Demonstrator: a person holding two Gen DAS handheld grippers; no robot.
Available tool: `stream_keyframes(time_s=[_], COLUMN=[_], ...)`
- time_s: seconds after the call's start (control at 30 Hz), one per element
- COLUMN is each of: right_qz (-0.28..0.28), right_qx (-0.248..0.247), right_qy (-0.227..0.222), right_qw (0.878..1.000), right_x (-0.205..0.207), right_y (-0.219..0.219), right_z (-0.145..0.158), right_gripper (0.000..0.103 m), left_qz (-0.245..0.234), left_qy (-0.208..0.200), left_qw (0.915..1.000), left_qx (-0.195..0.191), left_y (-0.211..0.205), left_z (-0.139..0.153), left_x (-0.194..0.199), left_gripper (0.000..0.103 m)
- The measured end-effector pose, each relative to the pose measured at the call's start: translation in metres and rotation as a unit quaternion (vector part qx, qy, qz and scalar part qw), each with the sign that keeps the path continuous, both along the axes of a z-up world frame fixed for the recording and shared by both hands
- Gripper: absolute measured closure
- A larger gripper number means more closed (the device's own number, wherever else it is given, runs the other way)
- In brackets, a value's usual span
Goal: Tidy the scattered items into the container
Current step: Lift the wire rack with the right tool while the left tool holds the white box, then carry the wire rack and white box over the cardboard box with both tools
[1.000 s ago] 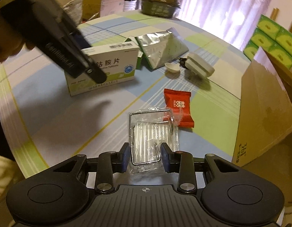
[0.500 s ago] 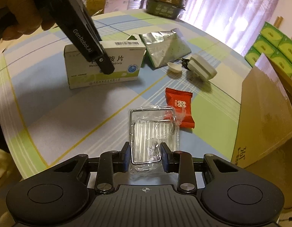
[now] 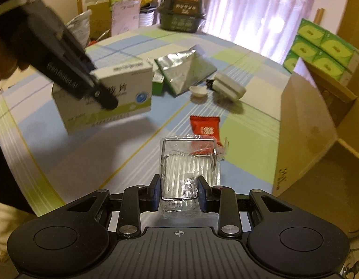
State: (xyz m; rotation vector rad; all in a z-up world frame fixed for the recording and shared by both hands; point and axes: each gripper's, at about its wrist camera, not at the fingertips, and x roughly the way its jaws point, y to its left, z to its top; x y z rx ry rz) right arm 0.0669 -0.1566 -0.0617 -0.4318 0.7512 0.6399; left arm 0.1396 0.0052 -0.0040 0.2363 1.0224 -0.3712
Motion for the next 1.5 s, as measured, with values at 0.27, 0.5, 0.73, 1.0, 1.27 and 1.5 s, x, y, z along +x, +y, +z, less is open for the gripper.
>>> stream_keyframes(time_s=[0.27,0.5,0.73,1.0,1.27,1.5], right_qz=[-0.007,-0.011,-0.017,-0.03,-0.062,-0.101], right_qx=[0.007,0.016,0.026,0.031,0.037,0.028], right_qy=[-0.031,-0.055,-0.079,-0.107,-0.136,-0.152], right_qw=[0.999,0.998,0.996,0.993,0.988,0.983], right_x=[-0.008,-0.014,-0.016,-0.013,0.002,0.031], right_y=[-0.006,-0.011,-0.016,-0.028,-0.055,-0.097], right_z=[0.024,0.044,0.065,0.087,0.114,0.129], right_gripper=[0.07,0.07,0.07,0.07,0.07,0.07], left_qz=[0.006,0.007,0.004,-0.002,-0.022,-0.045], left_qy=[-0.013,-0.027,-0.043,-0.058,-0.075,-0.087], left_qw=[0.9998,0.9994,0.9988,0.9977,0.9953,0.9925], left_qx=[-0.014,-0.02,-0.023,-0.033,-0.057,-0.073], left_y=[-0.006,-0.014,-0.022,-0.039,-0.073,-0.117], left_z=[0.016,0.032,0.048,0.067,0.093,0.112], left_x=[-0.013,-0.023,-0.028,-0.026,-0.012,0.01], left_gripper=[0.083,0.083,0.083,0.083,0.083,0.083])
